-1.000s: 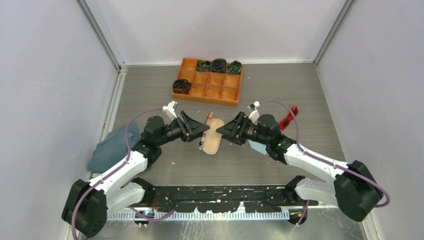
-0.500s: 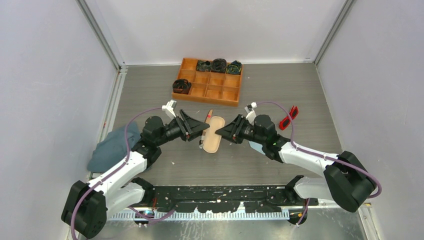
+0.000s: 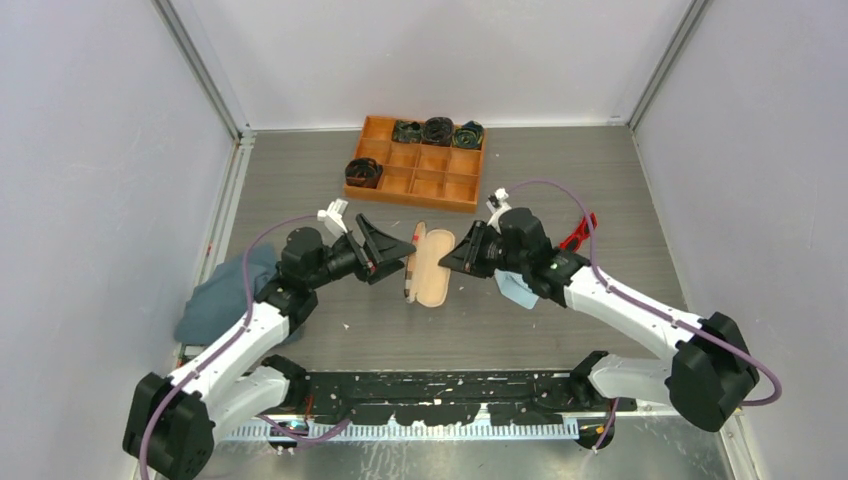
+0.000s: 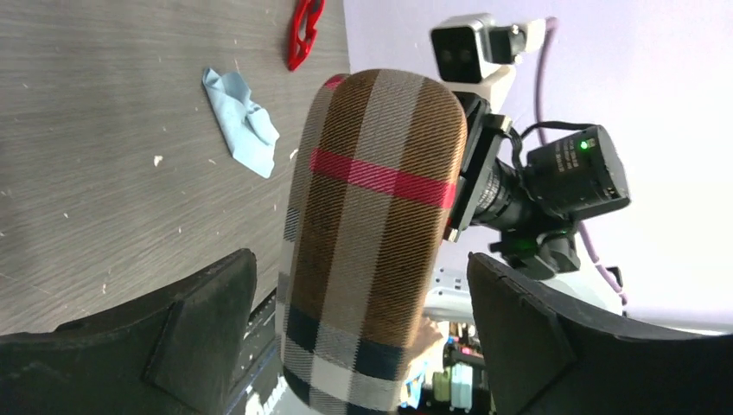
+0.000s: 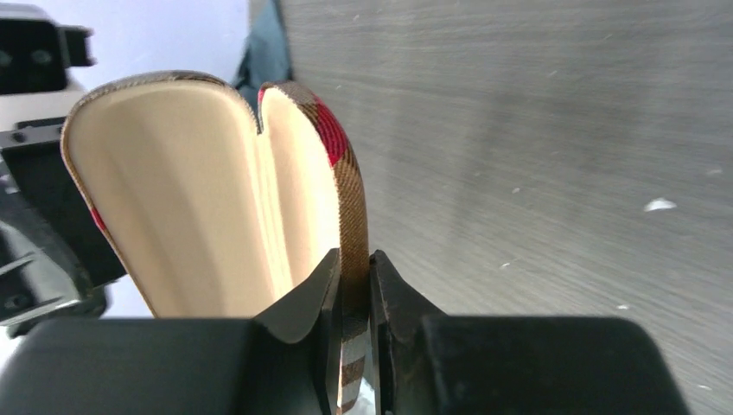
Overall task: Organize the sunglasses
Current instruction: Place the sunglasses case at the center of the board.
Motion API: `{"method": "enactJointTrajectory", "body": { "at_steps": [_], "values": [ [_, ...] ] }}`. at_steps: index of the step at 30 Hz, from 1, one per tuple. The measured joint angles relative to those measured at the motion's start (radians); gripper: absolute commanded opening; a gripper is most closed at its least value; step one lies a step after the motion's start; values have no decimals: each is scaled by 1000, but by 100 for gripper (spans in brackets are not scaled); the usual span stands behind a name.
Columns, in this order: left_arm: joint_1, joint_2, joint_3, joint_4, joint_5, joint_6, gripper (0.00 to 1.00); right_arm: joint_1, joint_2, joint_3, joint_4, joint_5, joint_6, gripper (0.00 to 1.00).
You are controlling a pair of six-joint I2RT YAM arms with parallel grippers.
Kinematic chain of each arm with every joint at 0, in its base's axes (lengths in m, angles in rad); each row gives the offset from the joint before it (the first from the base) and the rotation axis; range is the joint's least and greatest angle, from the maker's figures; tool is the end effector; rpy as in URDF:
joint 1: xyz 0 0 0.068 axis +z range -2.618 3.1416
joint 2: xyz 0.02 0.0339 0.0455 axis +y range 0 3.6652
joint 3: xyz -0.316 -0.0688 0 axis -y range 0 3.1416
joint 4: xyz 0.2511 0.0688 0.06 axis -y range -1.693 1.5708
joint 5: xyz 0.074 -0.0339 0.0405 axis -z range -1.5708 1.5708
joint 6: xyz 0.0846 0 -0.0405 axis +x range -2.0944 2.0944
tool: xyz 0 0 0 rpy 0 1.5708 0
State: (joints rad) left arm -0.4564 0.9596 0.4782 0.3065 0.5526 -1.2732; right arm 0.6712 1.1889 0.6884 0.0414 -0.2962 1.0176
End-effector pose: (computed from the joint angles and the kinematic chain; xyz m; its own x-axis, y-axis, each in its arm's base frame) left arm 0.1894 -0.1425 0.2838 -0.8480 -0.4902 -0.2014 0.0967 0.2306 -0.9682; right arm 0.2119 0.1998 0.2702 -0.8628 0.3540 -0.3609 -0.1249 0.5425 0.8307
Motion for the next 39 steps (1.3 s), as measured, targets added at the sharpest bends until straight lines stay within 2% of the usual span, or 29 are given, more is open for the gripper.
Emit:
{"method": "enactJointTrajectory", "body": {
  "at_steps": [5, 8, 14, 17, 21, 25, 26, 27, 29, 31, 39],
  "values": [
    [58, -90, 98, -222, -16, 84, 100, 1, 10, 235, -373, 137, -244, 1],
    [83, -151, 192, -384, -62, 158, 100, 9, 52, 363, -534, 238, -372, 1],
    [92, -240, 351, -708, -240, 274, 100, 75, 294, 582, -828, 499, -556, 1],
    [92, -247, 393, -835, -322, 314, 100, 191, 435, 641, -924, 648, -609, 1],
    [92, -246, 401, -976, -391, 345, 99, 307, 562, 683, -962, 778, -686, 0],
    [92, -253, 382, -1035, -427, 354, 99, 375, 606, 690, -937, 884, -785, 2],
    [92, -262, 373, -1044, -434, 355, 99, 386, 613, 690, -922, 908, -813, 5],
    [92, -271, 365, -1051, -441, 357, 99, 393, 619, 690, -908, 923, -836, 14],
    [92, -289, 355, -1073, -463, 357, 99, 399, 631, 689, -859, 953, -887, 23],
    [92, -303, 353, -1090, -484, 358, 99, 398, 642, 687, -823, 965, -916, 38],
    [92, -331, 277, -1104, -515, 356, 99, 396, 653, 687, -761, 929, -939, 52]
  ]
}}
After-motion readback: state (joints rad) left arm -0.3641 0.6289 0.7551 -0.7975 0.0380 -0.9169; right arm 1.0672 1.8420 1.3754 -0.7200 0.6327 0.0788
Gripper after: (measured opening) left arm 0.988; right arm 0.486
